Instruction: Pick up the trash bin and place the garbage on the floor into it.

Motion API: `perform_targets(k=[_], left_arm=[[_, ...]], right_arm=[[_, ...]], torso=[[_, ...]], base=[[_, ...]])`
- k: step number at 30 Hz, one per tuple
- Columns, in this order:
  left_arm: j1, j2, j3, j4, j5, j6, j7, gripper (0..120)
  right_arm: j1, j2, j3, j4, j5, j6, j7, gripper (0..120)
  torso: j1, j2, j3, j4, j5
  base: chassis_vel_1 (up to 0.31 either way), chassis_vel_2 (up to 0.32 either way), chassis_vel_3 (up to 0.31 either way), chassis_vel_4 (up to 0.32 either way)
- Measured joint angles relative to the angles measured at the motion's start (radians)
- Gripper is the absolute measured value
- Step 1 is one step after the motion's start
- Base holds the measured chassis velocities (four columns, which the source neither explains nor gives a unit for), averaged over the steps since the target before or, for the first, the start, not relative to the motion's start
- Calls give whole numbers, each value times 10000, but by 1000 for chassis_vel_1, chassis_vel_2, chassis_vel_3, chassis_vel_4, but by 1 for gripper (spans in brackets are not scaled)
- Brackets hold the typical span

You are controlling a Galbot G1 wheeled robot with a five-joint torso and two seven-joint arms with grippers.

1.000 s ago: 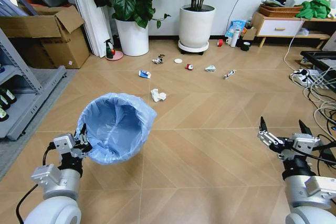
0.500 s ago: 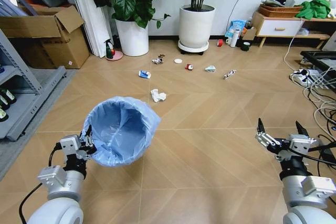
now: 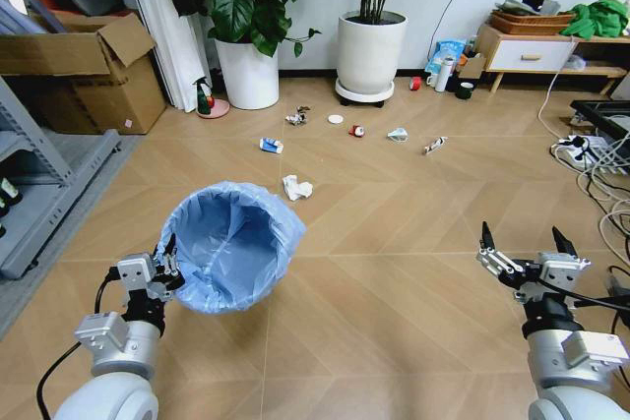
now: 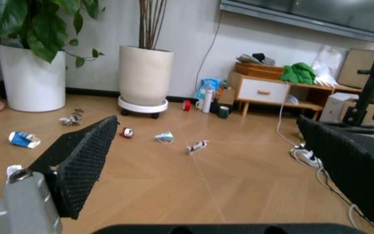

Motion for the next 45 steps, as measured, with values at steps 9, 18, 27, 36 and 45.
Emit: perform_targets(k=[9,18,27,36,45], left_arm=[[47,-27,88,0,178,-72,91,1],[70,-26,139,-21,245,-131,136,1],[113,-4,170,-45,272,-156,140,1],[125,72,190,-48,266,-166,138,1],[164,118,195,-93,252,-174,134,1]], right_arm=[[-2,14,-37,1,-74,26,-15,100],[2,34,-59,-24,-171,70,-25,100],[31,35,-93,-121,-180,89,-26,100],[29,16,-86,-141,-200,108,-31,100],[19,1,-76,-134,-219,109,-35,100]], torso=[[0,0,0,1,1],[0,0,-1,1,0],[0,0,-1,3,3],[0,0,-1,1,4],[0,0,-1,1,4]], base=[[-84,167,95,-148],[-99,185,90,-199],[-90,192,89,-188],[-96,176,85,-191],[-101,209,112,-197]])
